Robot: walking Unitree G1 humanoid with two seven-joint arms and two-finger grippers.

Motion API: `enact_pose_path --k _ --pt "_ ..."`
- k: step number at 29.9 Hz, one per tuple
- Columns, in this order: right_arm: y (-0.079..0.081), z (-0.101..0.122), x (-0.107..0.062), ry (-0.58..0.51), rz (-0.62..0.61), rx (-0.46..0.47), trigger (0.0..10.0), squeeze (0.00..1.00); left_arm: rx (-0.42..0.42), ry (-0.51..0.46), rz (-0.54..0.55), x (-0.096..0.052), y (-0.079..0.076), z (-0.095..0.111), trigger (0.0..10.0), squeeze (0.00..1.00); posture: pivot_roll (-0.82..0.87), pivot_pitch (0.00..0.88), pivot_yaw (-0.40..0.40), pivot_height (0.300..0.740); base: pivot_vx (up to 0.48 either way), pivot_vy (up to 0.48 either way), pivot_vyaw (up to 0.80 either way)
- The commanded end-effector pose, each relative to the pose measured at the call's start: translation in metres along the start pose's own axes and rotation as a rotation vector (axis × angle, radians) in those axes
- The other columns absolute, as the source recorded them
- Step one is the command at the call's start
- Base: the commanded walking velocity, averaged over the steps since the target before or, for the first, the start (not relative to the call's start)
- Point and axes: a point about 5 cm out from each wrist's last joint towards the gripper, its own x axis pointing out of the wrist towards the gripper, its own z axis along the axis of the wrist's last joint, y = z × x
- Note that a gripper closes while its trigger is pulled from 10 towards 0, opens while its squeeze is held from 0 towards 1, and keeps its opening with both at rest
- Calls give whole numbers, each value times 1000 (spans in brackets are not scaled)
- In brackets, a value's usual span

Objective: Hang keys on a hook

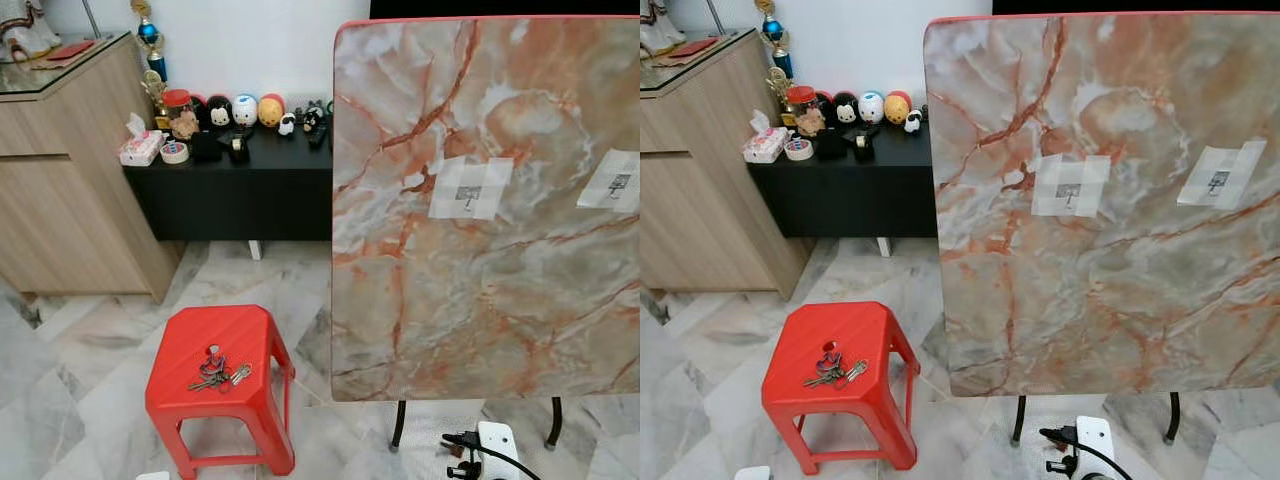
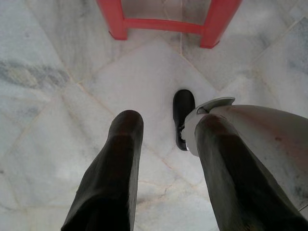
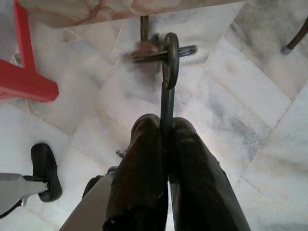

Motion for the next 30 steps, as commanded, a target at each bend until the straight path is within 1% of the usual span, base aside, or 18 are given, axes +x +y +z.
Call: enact_pose_path --k 1,3,8,30 --pt "-2 6 0 -9 -8 11 10000 0 0 10 6 -1 3 -3 10000 0 55 0 -1 740 0 0 0" --pt "-2 6 0 -10 -7 10 10000 0 1 10 5 -1 3 -3 10000 0 54 0 0 740 0 0 0" --pt "-1 7 0 -12 -6 11 10000 0 2 9 0 -1 3 -3 10000 0 59 0 -2 740 -247 0 0" --pt "3 10 1 -23 3 4 10000 0 7 10 0 -1 4 -4 10000 0 56 0 -3 740 -288 0 0"
